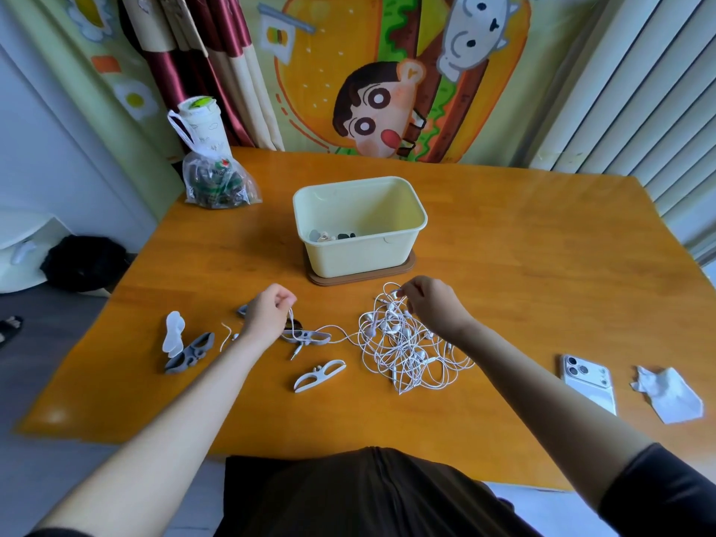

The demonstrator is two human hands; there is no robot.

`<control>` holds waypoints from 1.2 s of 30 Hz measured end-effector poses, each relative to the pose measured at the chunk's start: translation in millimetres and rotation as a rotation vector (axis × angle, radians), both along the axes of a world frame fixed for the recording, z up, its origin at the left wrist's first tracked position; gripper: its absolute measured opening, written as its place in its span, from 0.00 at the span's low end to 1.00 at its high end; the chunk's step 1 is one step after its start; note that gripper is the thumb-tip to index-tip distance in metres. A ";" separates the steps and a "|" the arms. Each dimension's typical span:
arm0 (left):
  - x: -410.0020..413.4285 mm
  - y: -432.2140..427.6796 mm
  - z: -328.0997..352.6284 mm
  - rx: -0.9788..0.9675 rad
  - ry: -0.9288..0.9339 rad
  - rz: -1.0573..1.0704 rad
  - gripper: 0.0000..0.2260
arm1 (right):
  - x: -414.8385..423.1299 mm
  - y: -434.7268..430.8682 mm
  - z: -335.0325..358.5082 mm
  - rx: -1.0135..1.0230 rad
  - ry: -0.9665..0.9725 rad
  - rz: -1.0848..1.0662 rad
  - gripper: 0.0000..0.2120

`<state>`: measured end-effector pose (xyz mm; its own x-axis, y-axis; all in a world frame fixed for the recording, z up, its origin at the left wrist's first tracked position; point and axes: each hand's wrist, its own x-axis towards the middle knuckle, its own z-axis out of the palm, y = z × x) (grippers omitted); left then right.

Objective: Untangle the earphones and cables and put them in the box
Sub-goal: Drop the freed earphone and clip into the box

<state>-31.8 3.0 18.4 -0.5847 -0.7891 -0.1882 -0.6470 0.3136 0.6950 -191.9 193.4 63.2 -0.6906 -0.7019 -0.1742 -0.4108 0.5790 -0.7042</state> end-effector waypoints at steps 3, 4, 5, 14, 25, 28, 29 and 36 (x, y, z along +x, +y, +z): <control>3.2 3.6 -6.2 -0.110 0.028 -0.018 0.05 | 2.3 -2.2 -1.7 0.004 -0.026 0.014 0.14; 4.9 8.3 -8.6 -0.149 0.030 -0.052 0.05 | 3.2 -2.8 -2.4 0.003 -0.036 0.017 0.14; 6.6 13.4 -11.0 -0.172 0.032 -0.097 0.04 | 4.1 -3.1 -2.9 0.000 -0.042 0.018 0.14; 20.8 38.5 -37.7 -0.121 -0.606 -0.589 0.14 | 8.2 -6.9 -6.7 -0.003 -0.070 0.039 0.13; 25.7 47.3 -52.3 -0.005 -0.633 -0.604 0.11 | 9.1 -7.5 -12.3 0.106 -0.088 0.091 0.08; 26.9 49.5 -49.3 0.041 -0.640 -0.625 0.14 | 7.4 -11.2 -8.7 0.105 -0.145 0.085 0.07; 27.0 49.6 -49.6 0.075 -0.641 -0.612 0.15 | 7.6 -12.9 -7.6 0.108 -0.156 0.089 0.06; 11.2 48.6 -33.8 0.355 -0.512 -0.470 0.06 | 7.0 -27.3 -1.4 0.151 -0.078 0.089 0.10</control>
